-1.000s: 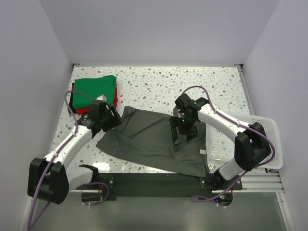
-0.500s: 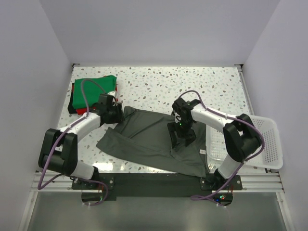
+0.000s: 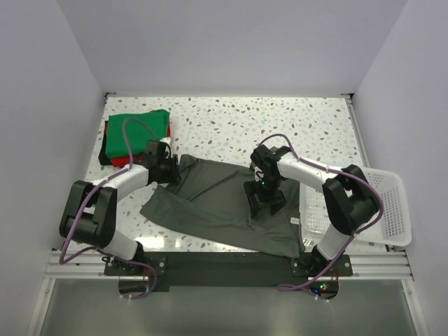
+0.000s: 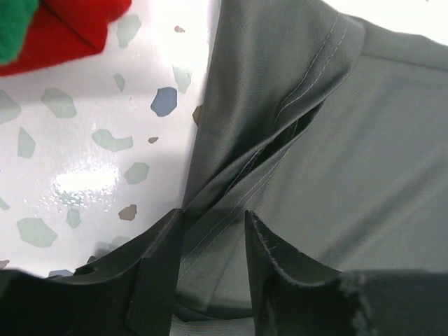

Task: Fold and stack the t-shirts
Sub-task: Fold the tshirt

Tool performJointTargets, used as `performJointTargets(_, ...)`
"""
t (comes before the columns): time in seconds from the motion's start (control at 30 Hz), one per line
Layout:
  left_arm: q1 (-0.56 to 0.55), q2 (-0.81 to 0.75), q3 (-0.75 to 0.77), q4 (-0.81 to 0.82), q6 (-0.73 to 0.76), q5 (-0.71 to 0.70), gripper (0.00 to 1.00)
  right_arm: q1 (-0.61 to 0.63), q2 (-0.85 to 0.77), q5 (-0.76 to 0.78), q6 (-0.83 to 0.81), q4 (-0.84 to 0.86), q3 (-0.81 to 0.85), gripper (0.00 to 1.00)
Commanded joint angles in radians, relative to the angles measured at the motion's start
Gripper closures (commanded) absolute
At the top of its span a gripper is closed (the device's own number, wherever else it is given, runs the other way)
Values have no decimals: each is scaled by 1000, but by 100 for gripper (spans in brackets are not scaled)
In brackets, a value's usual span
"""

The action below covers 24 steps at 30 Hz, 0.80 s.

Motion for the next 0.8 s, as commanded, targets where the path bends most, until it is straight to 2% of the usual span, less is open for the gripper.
performJointTargets(0.0, -7, 5, -10, 39, 31, 2, 56, -2, -18, -26, -4, 6, -17, 25)
performJointTargets(0.1, -7, 10, -21, 40, 27, -4, 60, -4, -24, -26, -1, 12, -35, 25)
performJointTargets(0.2, -7, 7, -24, 36, 22, -28, 71, -2, -27, -18, 7, 21, -55, 25)
performJointTargets(0.23, -7, 4, -22, 25, 22, -36, 77, -4, -25, -6, 7, 28, -66, 25)
performJointTargets(0.37, -7, -7, -16, 1, 17, -76, 90, -4, -2, 17, 11, 52, -92, 25)
performJointTargets(0.4, -7, -13, -12, -2, 17, -76, 98, -2, 5, 22, 13, 57, -99, 25)
performJointTargets(0.6, -7, -36, -2, -27, 31, -133, 100, -4, 48, 42, 13, 72, -107, 25)
performJointTargets(0.77, -5, -39, 34, -87, 57, -248, 100, -4, 67, 68, 10, 60, -107, 25)
